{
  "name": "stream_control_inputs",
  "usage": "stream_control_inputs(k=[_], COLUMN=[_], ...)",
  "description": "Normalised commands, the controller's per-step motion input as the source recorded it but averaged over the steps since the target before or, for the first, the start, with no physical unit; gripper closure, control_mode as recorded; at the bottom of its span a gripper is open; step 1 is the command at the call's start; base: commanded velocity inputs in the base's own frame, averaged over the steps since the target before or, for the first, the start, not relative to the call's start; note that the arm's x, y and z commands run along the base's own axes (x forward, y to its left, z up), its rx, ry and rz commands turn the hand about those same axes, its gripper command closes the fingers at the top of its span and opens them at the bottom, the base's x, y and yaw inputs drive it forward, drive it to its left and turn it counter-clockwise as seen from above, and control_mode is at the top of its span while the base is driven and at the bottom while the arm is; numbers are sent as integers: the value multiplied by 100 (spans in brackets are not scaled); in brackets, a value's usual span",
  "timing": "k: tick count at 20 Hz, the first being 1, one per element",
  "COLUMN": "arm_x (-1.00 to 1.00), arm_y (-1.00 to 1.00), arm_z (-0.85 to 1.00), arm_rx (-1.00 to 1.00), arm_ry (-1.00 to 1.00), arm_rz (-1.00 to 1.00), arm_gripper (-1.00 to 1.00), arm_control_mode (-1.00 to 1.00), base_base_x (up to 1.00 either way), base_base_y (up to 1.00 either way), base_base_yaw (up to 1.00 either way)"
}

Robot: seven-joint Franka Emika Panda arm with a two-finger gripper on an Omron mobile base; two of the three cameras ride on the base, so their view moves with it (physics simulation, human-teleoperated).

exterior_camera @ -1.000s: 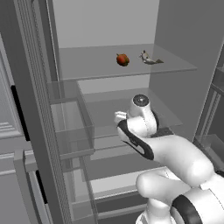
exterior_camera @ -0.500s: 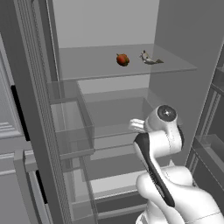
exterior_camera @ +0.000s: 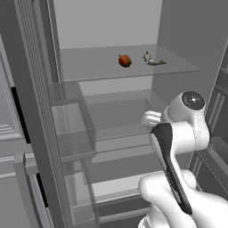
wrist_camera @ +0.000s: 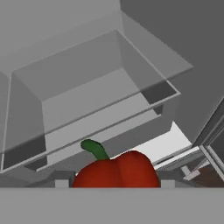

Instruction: Place one bell pepper and one fish in each tupperware on the nearby counter, to pack two identical lunches.

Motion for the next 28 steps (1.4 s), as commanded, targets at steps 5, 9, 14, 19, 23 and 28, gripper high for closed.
stream_control_inputs(k=[5, 9, 14, 19, 23, 28], arm_x=[-72, -81, -70, -22, 0, 0], arm_y=[0, 0, 0, 0, 0, 0], arm_z=[3, 0, 0, -4, 0, 0], arm_rx=[0, 0, 0, 0, 0, 0], arm_ry=[0, -5, -5, 0, 0, 0], arm_rz=[5, 4, 1, 0, 0, 0], arm_gripper=[100, 100, 100, 100, 100, 100], arm_control_mode=[-100, -100, -100, 100, 100, 100], base_base_x=[0, 0, 0, -38, -93, -87], base_base_y=[0, 0, 0, 0, 0, 22], base_base_yaw=[0, 0, 0, 0, 2, 12])
